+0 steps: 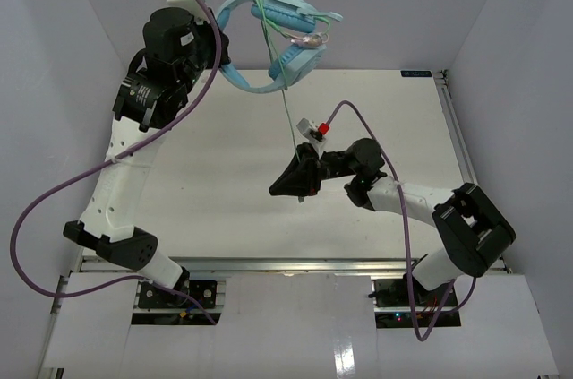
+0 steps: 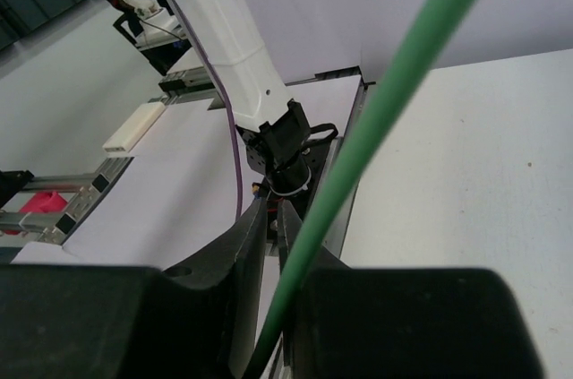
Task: Wrap the headphones
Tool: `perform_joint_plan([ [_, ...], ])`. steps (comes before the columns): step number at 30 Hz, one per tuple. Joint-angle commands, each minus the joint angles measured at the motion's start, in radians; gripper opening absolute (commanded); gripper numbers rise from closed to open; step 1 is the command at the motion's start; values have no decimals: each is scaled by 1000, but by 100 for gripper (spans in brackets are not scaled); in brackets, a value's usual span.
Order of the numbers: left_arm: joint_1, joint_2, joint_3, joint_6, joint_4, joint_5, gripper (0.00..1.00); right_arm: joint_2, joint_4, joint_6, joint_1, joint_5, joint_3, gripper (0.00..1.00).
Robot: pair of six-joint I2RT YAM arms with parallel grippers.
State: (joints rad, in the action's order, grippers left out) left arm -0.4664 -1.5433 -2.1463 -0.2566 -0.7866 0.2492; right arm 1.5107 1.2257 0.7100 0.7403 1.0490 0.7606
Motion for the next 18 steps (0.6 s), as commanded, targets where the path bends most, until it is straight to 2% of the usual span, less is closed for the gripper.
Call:
perform_joint_plan([
  [1,3,52,12,-8,122,111,0,-50,-135,-133,4,-44,-7,14],
  [5,6,56,54,31,144,168,0,-76,-262,-232,5,-53,11,9],
  [9,8,34,127,118,136,233,0,-119,-740,-488,6,-133,127,8],
  [10,8,30,147,134,136,251,0,-132,-823,-599,7,-154,184,8],
  [11,8,26,202,167,132,262,0,-137,-935,-683,7,-220,229,8],
  [13,8,21,294,211,129,286,0,-148,-1291,-910,9,-322,333,8],
  [15,11,12,361,225,119,291,0,-147,-1395,-1031,15,-418,421,8],
  [17,11,1,463,224,107,259,0,-152,-1636,-1229,31,-598,522,8],
  [18,11,-2,499,219,104,228,0,-157,-1675,-1303,49,-695,545,8],
])
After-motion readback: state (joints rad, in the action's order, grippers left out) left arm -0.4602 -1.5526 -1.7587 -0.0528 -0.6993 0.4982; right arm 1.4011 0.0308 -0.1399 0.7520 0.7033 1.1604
